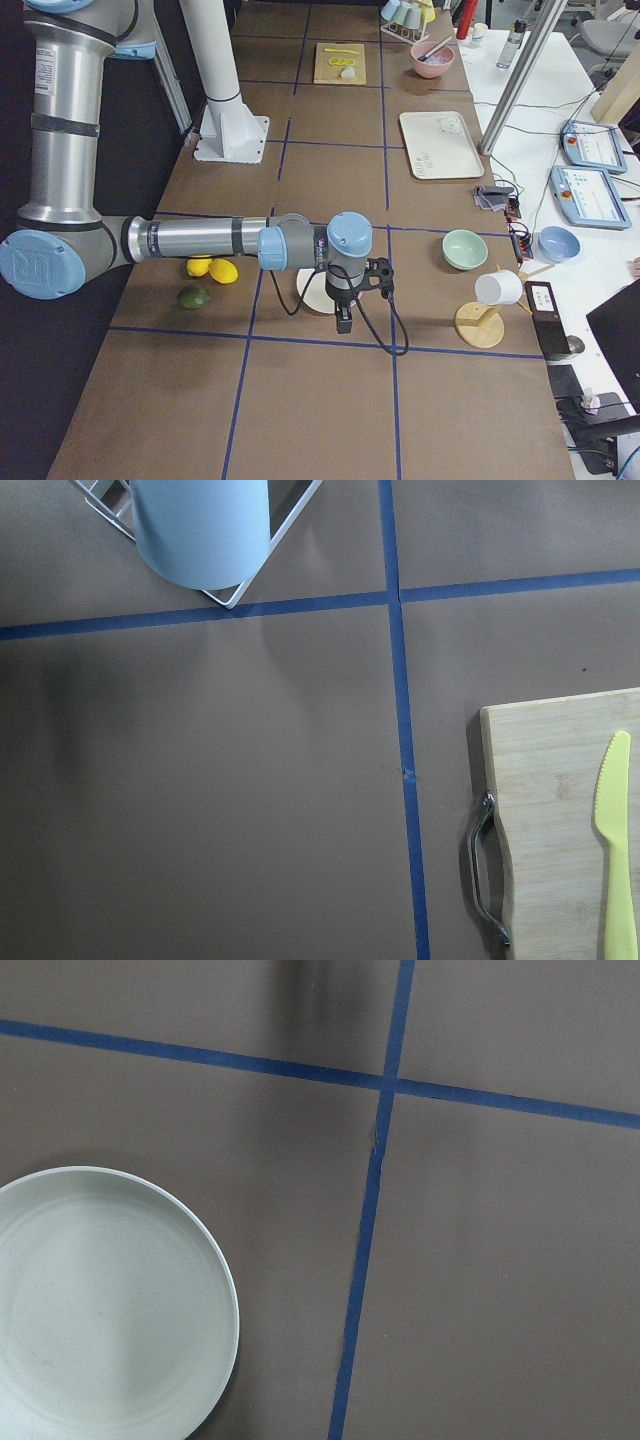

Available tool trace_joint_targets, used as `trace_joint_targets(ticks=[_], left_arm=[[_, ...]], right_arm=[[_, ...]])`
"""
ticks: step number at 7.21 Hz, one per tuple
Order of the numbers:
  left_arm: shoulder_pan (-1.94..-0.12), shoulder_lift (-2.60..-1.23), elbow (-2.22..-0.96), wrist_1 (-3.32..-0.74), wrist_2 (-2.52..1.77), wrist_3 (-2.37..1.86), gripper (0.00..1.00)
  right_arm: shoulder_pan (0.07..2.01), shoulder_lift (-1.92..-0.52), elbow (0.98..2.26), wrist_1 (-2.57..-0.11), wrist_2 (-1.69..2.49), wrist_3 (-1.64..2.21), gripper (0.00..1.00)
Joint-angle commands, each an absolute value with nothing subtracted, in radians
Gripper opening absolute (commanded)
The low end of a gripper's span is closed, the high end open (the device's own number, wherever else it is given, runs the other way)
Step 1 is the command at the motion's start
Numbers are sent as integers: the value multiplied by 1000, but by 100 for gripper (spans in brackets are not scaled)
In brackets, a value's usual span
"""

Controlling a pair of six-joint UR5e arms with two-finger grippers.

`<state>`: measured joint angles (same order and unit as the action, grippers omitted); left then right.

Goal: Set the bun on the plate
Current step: 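Reach the right gripper toward the rim of the white plate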

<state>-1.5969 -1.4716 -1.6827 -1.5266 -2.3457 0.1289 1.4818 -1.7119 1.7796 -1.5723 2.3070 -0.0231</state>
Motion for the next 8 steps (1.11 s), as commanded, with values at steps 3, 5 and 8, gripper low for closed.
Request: trace_joint_targets(ticks=[3,5,8], left_arm=[[-1597,-1471,-1684,-1525,-2345,129,100],[-1597,-1471,-1684,-1526,-2347,129,100],[-1597,-1471,-1684,-1528,-2347,129,100]], right_arm=[[1439,-1700,1773,-1519,2315,-20,100],[1308,-1700,1714,-1302,2347,198,100],[1224,-1700,1452,-829,2349,432,99]])
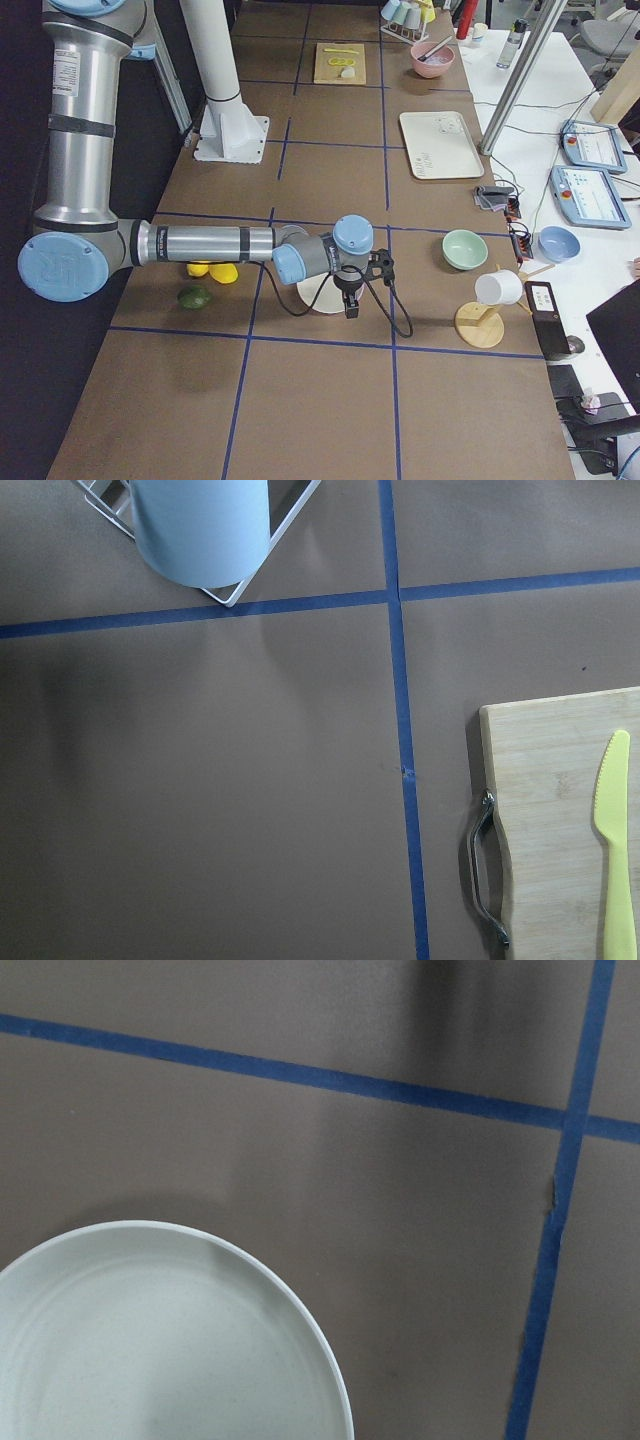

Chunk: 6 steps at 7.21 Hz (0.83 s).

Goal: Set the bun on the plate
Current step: 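Reach the right gripper toward the rim of the white plate, then grasp the white plate rim with the right gripper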

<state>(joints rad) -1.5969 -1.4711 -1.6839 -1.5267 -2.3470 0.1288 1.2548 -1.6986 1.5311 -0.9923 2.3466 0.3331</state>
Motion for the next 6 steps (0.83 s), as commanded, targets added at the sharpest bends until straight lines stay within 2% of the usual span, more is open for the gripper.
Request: trace_joint_targets(ticks=[1,2,3,4,5,6], left_arm=[[-1597,-1471,-1684,-1528,-2347,129,100],[-1597,-1471,-1684,-1529,-2347,129,100],[-1597,-1471,-1684,-1531,-2347,129,100],[-1597,-1471,-1684,-1531,-2347,129,100],[-1597,-1474,-1684,-1531,-2347,129,100],[-1597,-1471,-1684,-1531,-2347,129,100]], right_arm=[[1191,-1700,1451,-807,2345,487,99],[1180,-1704,1450,-802,2342,485,98],[1177,-1712,1450,-802,2344,482,84],[1149,-1712,1450,-804,2341,466,70],[1135,-1712,1448,-804,2341,466,52],[1137,-1712,1448,-804,2341,466,29]])
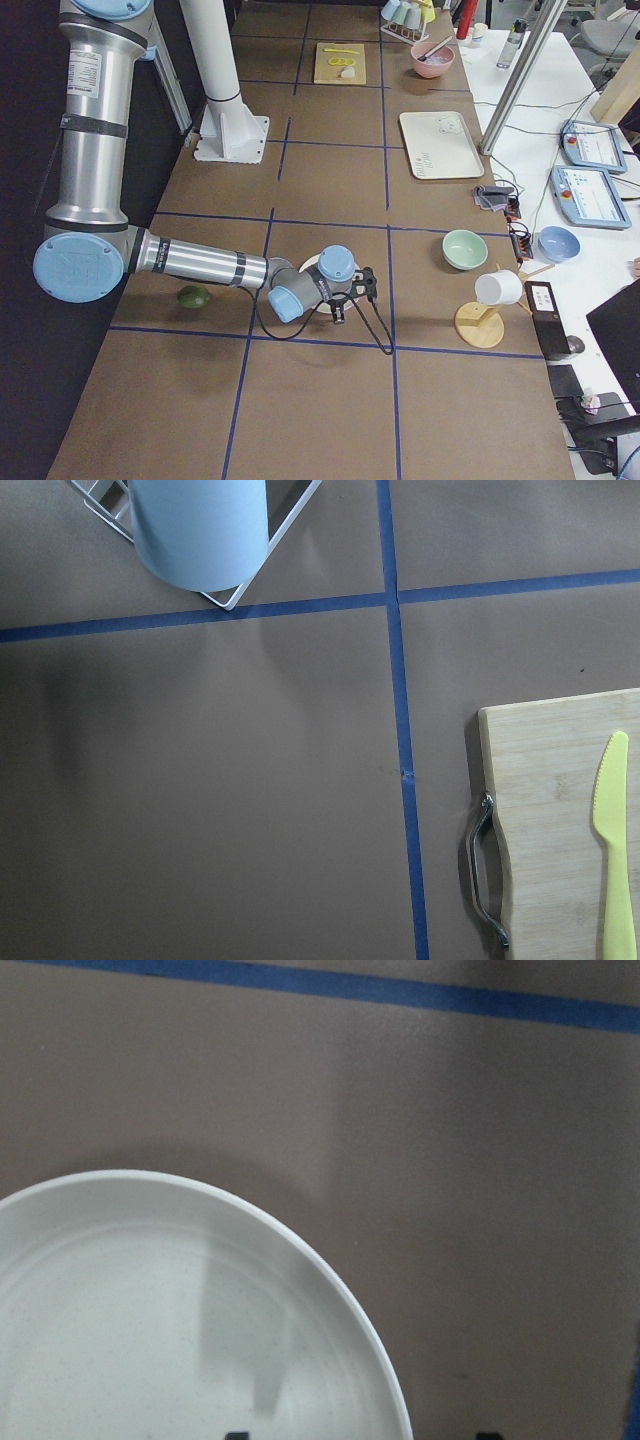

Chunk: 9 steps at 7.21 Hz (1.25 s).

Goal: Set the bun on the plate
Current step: 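Grasp the white plate rim with the right gripper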

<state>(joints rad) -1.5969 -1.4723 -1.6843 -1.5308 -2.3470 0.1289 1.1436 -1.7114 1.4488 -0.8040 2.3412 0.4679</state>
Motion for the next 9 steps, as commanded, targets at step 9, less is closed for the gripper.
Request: trace_joint_targets(ticks=[9], left_arm=[[-1597,-1471,-1684,-1528,-2347,129,100]], right_arm=[[1054,-1490,1706,-802,2421,898,3]])
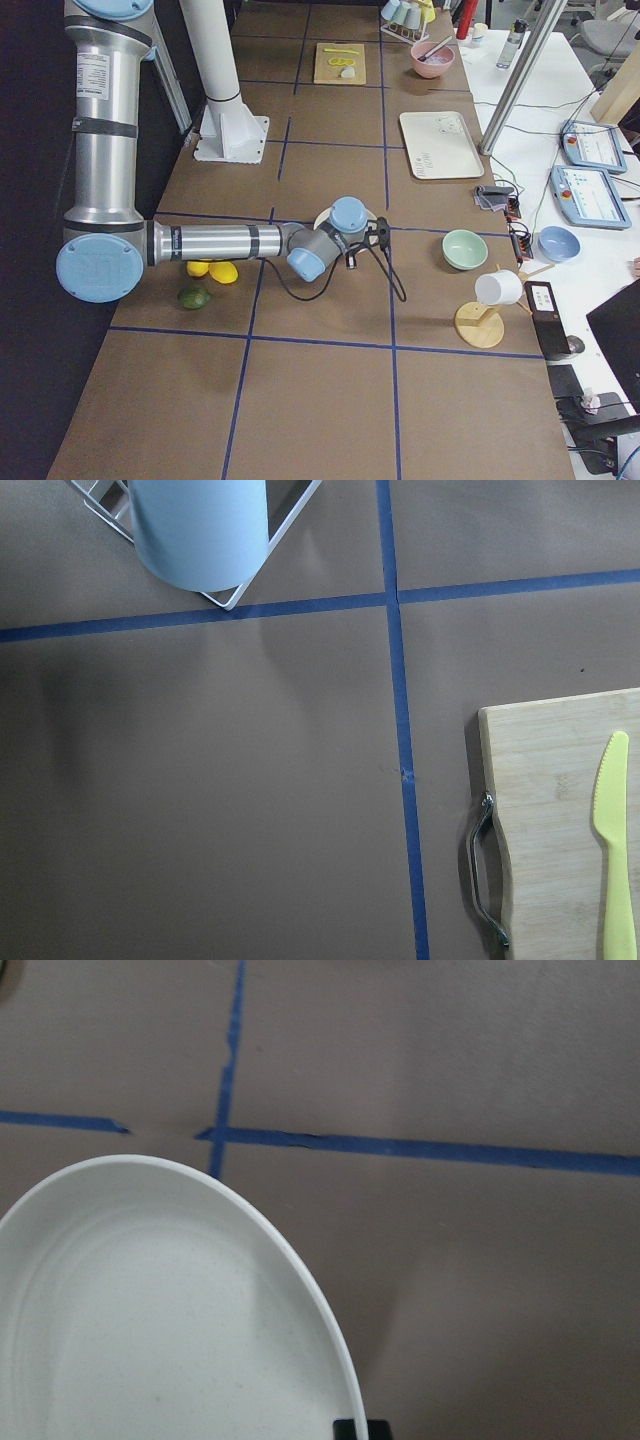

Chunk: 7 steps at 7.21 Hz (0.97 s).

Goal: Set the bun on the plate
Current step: 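Slide the white plate with the right gripper to the table center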

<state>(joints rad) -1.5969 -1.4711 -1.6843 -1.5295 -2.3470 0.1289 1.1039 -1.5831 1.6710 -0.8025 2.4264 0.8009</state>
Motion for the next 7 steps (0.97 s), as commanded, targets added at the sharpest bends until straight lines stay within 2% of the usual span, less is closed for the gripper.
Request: trace_joint_targets(ticks=[1,4,7], left_arm=[[-1597,-1471,-1684,-1528,-2347,129,100],[-1597,-1471,-1684,-1531,-2347,129,100],[-1597,-1471,-1684,-1531,-2347,129,100]], right_arm=[[978,-1382,1697,-804,2390,1008,4],[676,-1206,1658,-828,2082,1202,4],[500,-1002,1525,-971,1840,1339,7]])
